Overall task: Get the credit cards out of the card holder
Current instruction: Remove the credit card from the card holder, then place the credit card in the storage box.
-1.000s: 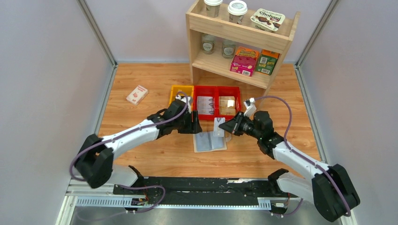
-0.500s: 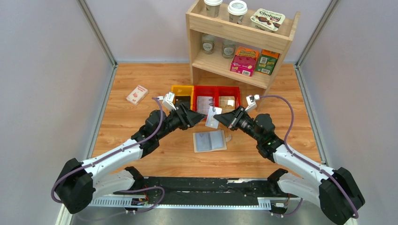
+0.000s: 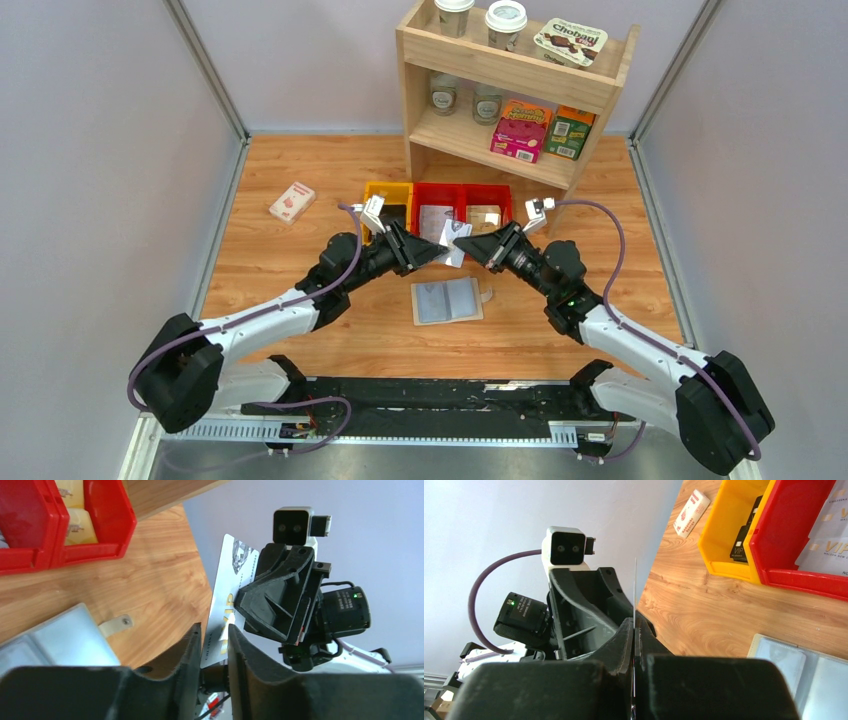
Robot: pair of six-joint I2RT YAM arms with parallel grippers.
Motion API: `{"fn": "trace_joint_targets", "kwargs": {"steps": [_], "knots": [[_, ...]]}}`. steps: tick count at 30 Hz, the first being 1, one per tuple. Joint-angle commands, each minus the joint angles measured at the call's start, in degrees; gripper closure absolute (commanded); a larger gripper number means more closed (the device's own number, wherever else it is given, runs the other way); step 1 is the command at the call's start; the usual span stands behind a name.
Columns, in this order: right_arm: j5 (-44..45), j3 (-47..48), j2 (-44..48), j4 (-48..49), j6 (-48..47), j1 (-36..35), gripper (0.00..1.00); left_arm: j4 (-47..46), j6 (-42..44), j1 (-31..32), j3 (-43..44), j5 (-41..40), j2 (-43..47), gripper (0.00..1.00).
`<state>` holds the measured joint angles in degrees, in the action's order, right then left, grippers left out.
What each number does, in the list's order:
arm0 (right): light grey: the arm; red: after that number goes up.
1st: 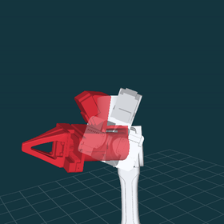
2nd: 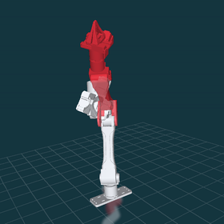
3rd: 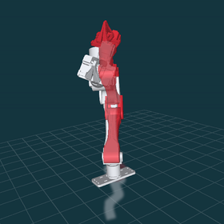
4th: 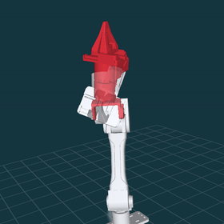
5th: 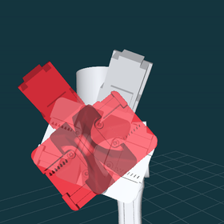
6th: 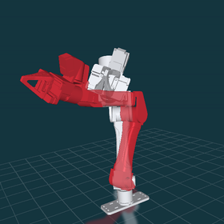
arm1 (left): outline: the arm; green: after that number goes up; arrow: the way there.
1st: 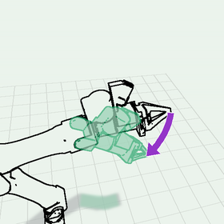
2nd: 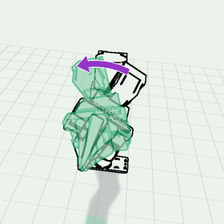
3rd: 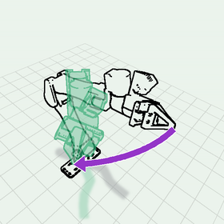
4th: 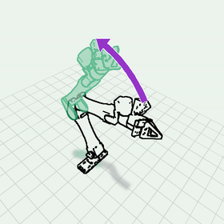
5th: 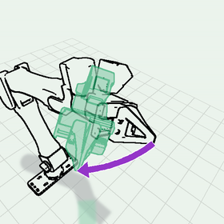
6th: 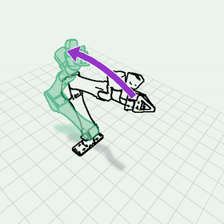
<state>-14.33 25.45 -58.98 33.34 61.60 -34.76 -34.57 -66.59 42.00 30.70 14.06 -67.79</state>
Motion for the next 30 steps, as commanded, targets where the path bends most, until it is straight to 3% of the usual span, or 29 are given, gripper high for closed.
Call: {"fn": "trace_joint_targets", "kwargs": {"steps": [1, 4, 6, 7, 12, 17, 22, 25, 30], "knots": [[1.50, 2.41, -0.43, 3.57, 0.36, -0.30, 1.00, -7.09, -1.18, 0.28, -0.64, 2.11, -0.68, 0.73], [0.79, 2.50, -0.70, 3.40, 0.18, -0.30, 1.00, -8.50, -0.91, 0.28, -1.25, 2.54, -0.85, 0.84], [0.18, 2.50, -0.52, 2.87, -0.34, -0.30, 0.99, -9.20, -0.21, 0.19, -1.69, 2.63, -0.42, 1.00], [-0.08, 2.58, -0.35, 1.91, -1.04, -0.30, 0.96, -8.94, 0.14, 0.19, -1.69, 2.72, -0.24, 1.00], [-4.91, 8.90, 0.62, -12.83, -11.83, 0.83, 0.55, -1.93, 8.20, -3.84, 1.45, 12.18, 2.22, 1.00], [-11.15, 16.46, 1.59, -28.30, -26.24, 3.12, 0.32, 19.42, 23.50, -7.19, 8.14, 24.32, 5.12, 1.00], [-21.07, 24.19, 0.36, -43.07, -42.15, 4.00, 0.31, 41.74, 41.42, -7.37, 18.50, 30.05, 6.18, 1.00], [-26.44, 26.66, -0.26, -46.52, -46.65, 4.00, 0.36, 46.25, 45.84, -7.37, 21.68, 34.26, 5.83, 1.00], [-32.77, 26.23, 0.62, -44.69, -48.16, 4.00, 0.53, 48.28, 48.83, -7.37, 24.58, 36.21, 5.39, 1.00]]}}
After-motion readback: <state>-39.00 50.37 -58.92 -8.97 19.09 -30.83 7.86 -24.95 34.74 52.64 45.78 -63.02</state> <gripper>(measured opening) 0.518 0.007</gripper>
